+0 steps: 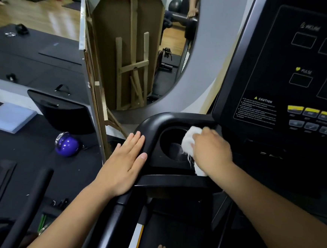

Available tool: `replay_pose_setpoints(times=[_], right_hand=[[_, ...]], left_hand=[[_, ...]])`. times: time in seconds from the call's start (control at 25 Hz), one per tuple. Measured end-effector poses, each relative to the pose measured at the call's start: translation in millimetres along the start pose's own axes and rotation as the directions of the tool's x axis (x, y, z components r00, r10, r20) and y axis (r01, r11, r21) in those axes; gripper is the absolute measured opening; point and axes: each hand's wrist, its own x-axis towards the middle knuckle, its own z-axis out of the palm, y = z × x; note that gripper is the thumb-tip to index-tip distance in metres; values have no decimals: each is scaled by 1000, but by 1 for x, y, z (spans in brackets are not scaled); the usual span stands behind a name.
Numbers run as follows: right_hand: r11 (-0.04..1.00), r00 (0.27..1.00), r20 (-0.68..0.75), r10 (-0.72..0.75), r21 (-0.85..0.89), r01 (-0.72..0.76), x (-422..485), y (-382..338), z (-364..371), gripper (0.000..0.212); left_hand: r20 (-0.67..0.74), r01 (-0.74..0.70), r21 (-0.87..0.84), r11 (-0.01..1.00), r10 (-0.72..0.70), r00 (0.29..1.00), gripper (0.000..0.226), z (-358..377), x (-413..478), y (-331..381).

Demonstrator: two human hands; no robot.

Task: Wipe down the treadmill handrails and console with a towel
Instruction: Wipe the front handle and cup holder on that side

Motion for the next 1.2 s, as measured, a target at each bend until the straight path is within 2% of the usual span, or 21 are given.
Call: replay_pose_setpoints(times=[0.08, 0.16, 0.24, 0.36, 0.48, 0.6, 0.68, 0.76, 0.84, 0.88, 0.92, 1.0, 1.08, 1.2], right_hand=[[997, 996, -44, 79, 7, -79, 23, -9, 4, 30], [995, 993, -55, 100, 34, -98, 27, -10, -1, 33], [996, 997, 27, 68, 54, -70, 10, -4, -11, 37], [1000, 994, 112, 8, -13, -7, -29, -3, -12, 36], [994, 994, 28, 110, 8, -110, 15, -2, -10, 30], [990, 992, -24, 128, 63, -126, 38, -5, 3, 28], [993, 994, -63, 93, 73, -89, 27, -4, 8, 32], [1000, 989, -145, -8, 12, 10, 2, -3, 11, 38], [990, 988, -75, -138, 17, 139, -18, 4, 8, 41], [981, 983, 19, -183, 70, 181, -23, 7, 6, 41], [973, 971, 111, -211, 120, 198, -25, 9, 5, 40], [973, 954, 203, -221, 112, 202, -16, 11, 4, 46], [982, 962, 209, -174, 117, 152, 5, 11, 6, 64], [984, 986, 114, -120, 147, 102, 12, 4, 3, 57]], left_hand=[[4, -1, 5, 1000, 1, 1000, 80, 0, 0, 0], [4, 5, -5, 1000, -5, 1000, 75, -1, 0, 1], [5, 11, -19, 1000, -11, 1000, 69, -1, 0, 1], [-6, 4, -42, 999, -4, 1000, 71, 0, 0, -1], [-12, -3, -39, 999, 2, 1000, 78, 1, 1, -5], [-21, -4, -48, 999, 3, 1000, 71, 1, 2, -5], [-32, 0, -69, 998, -2, 999, 66, 1, 3, -3], [-40, -1, -87, 996, -2, 999, 64, 1, 3, -3], [-46, -6, -88, 996, 2, 999, 65, 2, 3, -3], [-51, -8, -85, 996, 4, 999, 66, 2, 3, -3], [-51, -9, -82, 997, 5, 999, 66, 2, 3, -3], [-47, -8, -83, 997, 4, 999, 66, 1, 3, -3], [-47, -7, -85, 996, 3, 999, 67, 0, 3, -3], [-49, -3, -86, 996, -1, 999, 68, 0, 2, -4]])
